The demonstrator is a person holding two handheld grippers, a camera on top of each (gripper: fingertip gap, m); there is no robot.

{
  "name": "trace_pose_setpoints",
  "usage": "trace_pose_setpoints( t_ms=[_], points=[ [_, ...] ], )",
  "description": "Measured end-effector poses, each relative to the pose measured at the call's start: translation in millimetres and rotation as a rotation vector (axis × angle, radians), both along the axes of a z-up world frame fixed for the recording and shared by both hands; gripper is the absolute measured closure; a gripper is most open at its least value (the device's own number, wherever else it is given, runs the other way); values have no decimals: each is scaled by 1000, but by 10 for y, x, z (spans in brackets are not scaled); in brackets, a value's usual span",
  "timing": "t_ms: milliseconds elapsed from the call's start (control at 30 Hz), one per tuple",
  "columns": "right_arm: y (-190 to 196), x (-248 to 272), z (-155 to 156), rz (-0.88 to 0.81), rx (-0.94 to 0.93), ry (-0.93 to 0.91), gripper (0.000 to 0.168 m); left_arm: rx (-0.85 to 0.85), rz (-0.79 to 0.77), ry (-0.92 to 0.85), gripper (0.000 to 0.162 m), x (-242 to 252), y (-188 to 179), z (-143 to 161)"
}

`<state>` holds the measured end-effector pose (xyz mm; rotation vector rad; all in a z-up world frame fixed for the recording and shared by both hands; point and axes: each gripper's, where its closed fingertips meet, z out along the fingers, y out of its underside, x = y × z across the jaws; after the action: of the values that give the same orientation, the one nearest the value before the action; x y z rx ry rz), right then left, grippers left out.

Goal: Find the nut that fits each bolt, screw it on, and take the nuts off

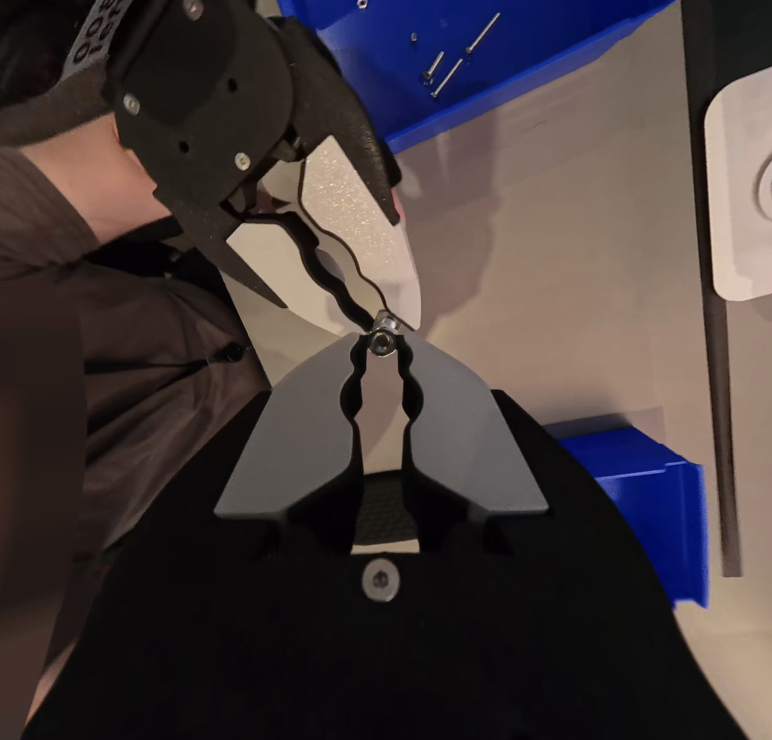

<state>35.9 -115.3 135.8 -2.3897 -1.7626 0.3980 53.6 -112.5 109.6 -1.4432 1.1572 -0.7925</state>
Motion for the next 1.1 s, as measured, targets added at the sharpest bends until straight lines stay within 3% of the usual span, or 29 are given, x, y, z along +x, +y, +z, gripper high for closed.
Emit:
trace_pose_setpoints(
  t_ms=[267,500,1100],
  points=[
    [117,-20,-15,-204,-43,52,153,43,153,50,147,-53,141,-17],
    [171,-50,13,-283,-42,91,153,61,227,49,147,-88,202,10],
    [201,-104,37,-249,4,87,152,72,232,30,148,-119,217,44]
  ],
)
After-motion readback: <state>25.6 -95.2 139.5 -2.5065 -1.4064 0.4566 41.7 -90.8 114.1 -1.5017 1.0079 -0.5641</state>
